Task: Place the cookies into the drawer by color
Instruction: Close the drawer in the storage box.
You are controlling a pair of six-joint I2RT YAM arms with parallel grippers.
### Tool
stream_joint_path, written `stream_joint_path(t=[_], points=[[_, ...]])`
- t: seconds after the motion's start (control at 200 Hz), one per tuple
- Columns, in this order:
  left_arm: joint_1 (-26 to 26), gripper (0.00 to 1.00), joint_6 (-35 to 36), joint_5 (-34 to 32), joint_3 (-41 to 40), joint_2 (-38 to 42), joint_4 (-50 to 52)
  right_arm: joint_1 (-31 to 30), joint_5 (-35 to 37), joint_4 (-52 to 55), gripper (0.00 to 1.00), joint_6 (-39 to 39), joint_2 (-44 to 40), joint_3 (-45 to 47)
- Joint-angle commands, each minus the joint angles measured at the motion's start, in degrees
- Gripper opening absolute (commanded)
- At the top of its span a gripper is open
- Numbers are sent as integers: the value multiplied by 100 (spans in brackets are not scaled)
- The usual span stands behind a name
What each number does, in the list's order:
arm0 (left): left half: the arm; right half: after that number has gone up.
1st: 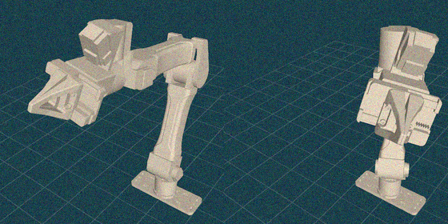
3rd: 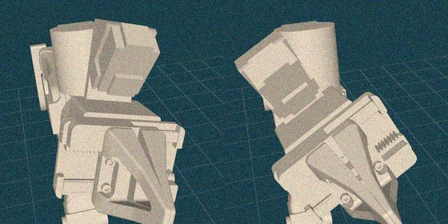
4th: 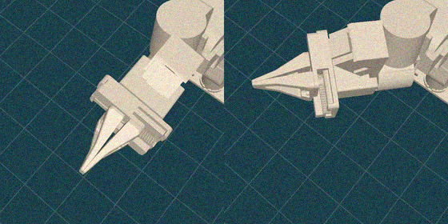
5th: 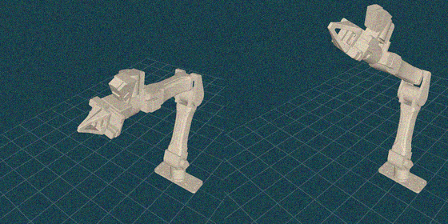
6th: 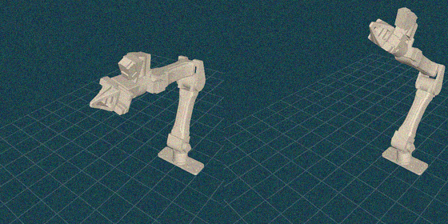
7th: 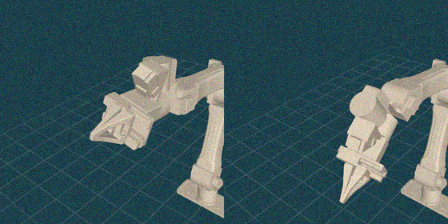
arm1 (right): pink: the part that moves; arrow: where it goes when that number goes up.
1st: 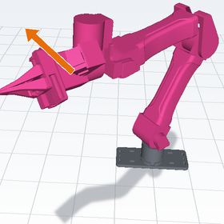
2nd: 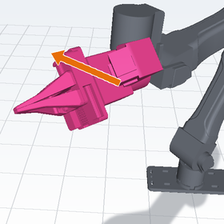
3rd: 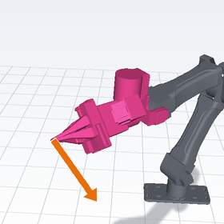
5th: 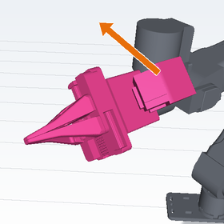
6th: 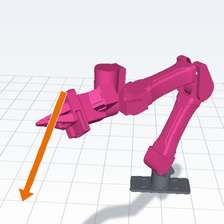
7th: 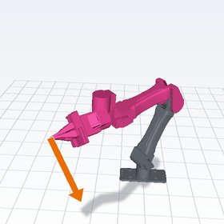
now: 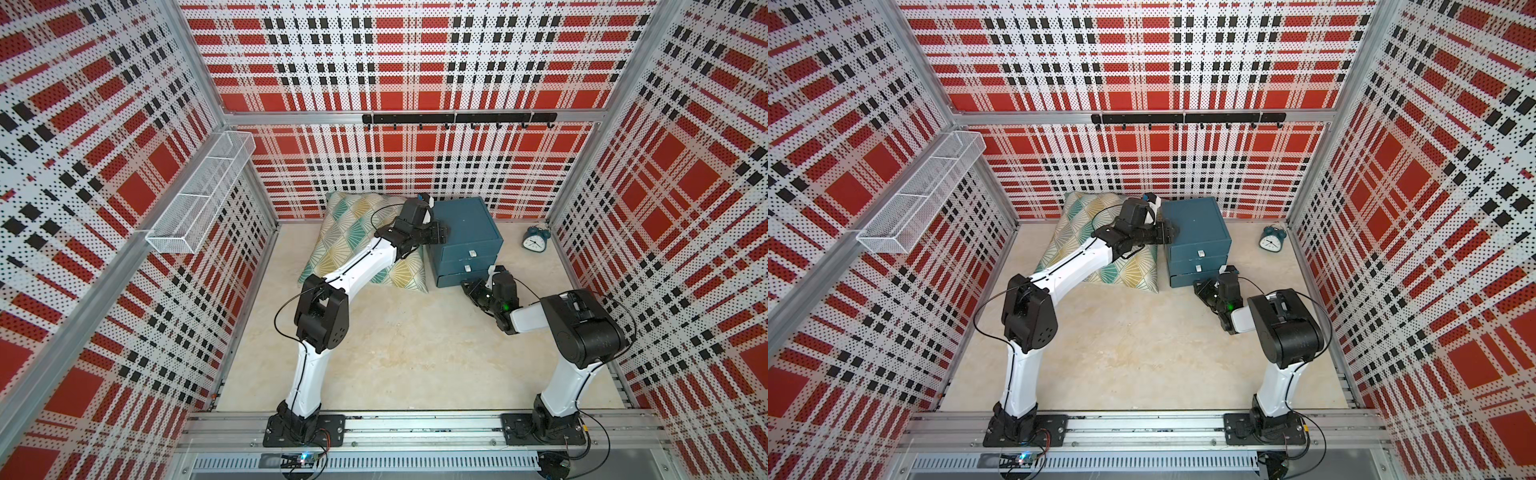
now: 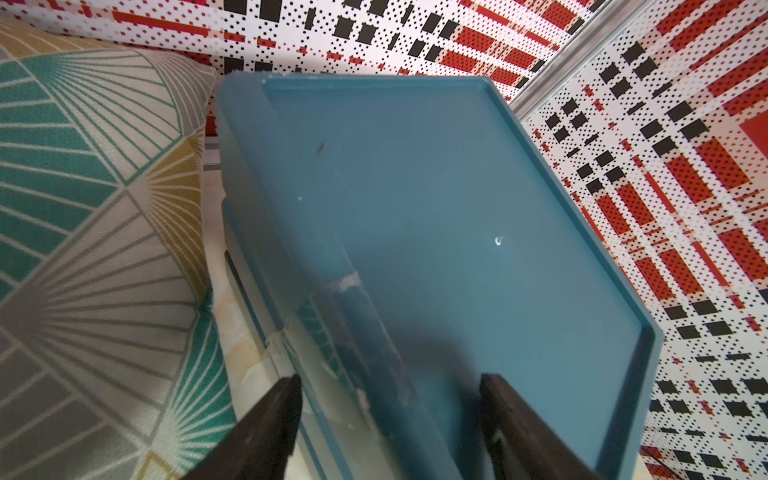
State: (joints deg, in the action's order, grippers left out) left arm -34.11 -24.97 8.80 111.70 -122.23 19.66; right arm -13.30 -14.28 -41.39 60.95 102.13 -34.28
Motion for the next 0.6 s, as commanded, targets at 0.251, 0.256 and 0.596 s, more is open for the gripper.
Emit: stream_joint_path(t=[0.251,0.256,0.596], points=[[-26,73,133,24,-173,209,264,56,71,-33,27,-55,226,-316],[-26,73,129,25,-174,209,261,60,69,-39,27,-51,236,-320],[-147,74,96,81,-238,547,264,80,364,775,30,-418,-1499,228]])
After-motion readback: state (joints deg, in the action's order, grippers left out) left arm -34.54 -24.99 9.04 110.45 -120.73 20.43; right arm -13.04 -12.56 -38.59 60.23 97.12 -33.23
